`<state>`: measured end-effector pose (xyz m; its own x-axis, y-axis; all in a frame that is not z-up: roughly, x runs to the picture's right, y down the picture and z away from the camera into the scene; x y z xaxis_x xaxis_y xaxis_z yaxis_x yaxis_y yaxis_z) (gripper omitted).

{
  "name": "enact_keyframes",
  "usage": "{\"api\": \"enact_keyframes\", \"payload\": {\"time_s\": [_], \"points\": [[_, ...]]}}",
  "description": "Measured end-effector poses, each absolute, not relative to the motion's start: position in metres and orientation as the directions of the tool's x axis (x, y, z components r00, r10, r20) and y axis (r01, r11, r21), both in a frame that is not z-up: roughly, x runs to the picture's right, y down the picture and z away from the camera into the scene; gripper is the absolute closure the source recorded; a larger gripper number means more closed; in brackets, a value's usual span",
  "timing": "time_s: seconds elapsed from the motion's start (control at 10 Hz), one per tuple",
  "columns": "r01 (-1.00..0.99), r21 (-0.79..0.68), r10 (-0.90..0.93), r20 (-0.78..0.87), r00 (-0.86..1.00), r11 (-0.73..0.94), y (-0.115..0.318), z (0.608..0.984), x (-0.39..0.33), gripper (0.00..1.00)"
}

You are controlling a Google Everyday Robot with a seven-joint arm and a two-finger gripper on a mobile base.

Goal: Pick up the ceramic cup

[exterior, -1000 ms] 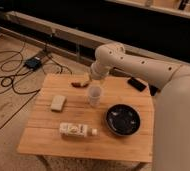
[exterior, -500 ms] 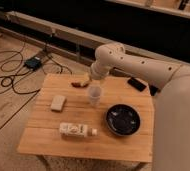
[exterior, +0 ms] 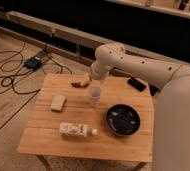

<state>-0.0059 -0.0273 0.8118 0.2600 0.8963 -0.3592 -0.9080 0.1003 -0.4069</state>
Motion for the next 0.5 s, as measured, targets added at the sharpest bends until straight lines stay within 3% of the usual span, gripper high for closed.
{"api": "enact_keyframes", "payload": {"time_s": [0.5], "points": [[-0.906,-0.411,0.867,-0.41,0.282,0.1,0.005,0.828,-0.013,0.28]]}}
